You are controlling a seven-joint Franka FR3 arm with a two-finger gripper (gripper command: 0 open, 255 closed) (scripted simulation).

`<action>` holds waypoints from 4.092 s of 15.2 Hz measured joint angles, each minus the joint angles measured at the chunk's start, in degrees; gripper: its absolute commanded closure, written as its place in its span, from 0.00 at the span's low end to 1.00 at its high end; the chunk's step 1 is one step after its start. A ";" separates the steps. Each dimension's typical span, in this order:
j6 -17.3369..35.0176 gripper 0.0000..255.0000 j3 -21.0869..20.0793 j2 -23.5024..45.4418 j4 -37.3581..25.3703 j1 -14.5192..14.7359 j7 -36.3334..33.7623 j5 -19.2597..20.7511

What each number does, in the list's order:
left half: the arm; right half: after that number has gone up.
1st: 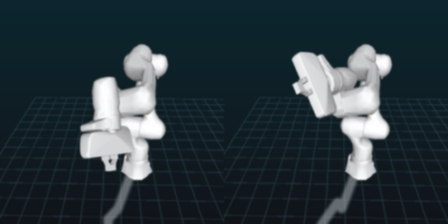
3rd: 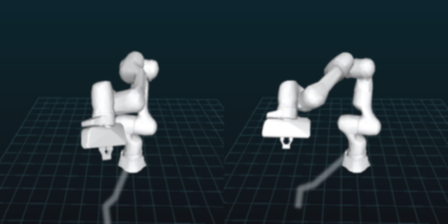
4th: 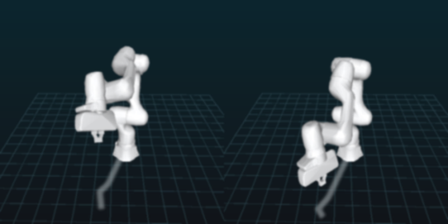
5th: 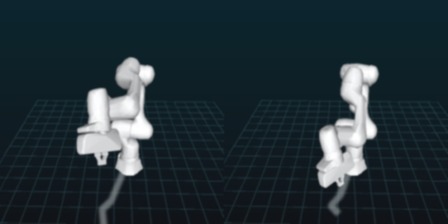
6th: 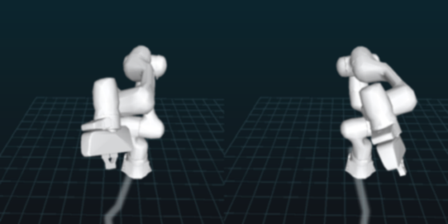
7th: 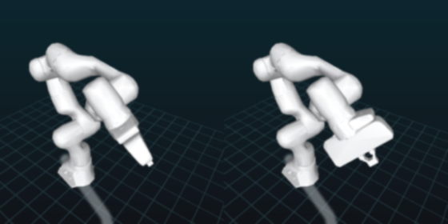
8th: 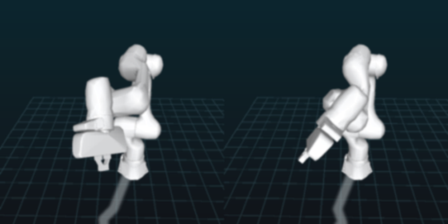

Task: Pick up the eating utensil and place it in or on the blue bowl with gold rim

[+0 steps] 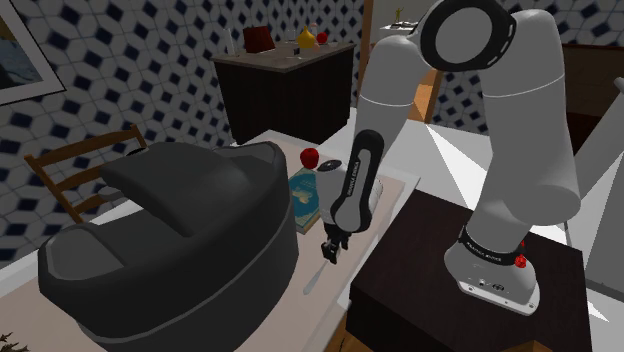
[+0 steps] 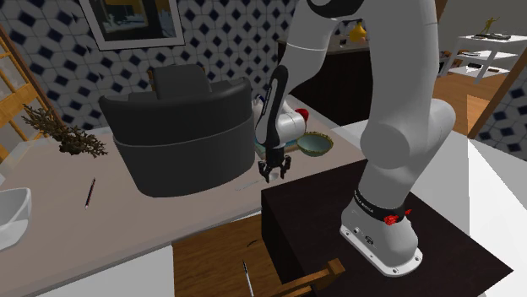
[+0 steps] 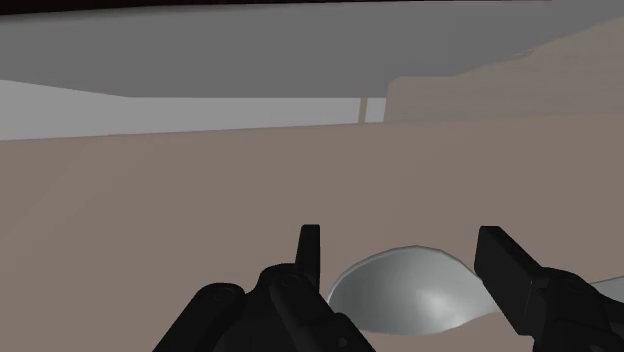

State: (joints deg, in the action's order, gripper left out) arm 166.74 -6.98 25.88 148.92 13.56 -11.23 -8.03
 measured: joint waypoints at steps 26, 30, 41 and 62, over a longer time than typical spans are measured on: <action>-21.21 1.00 -0.77 -25.58 4.30 -0.57 -1.09 -0.70; -25.00 1.00 -0.67 -28.98 3.92 -0.66 -1.23 -0.63; -29.46 1.00 7.23 -31.54 2.83 -8.06 9.92 4.01; -30.76 1.00 20.40 -17.49 -12.02 -21.41 33.93 7.32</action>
State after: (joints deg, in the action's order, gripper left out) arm 135.97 13.42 8.39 136.90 -7.85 22.71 -0.72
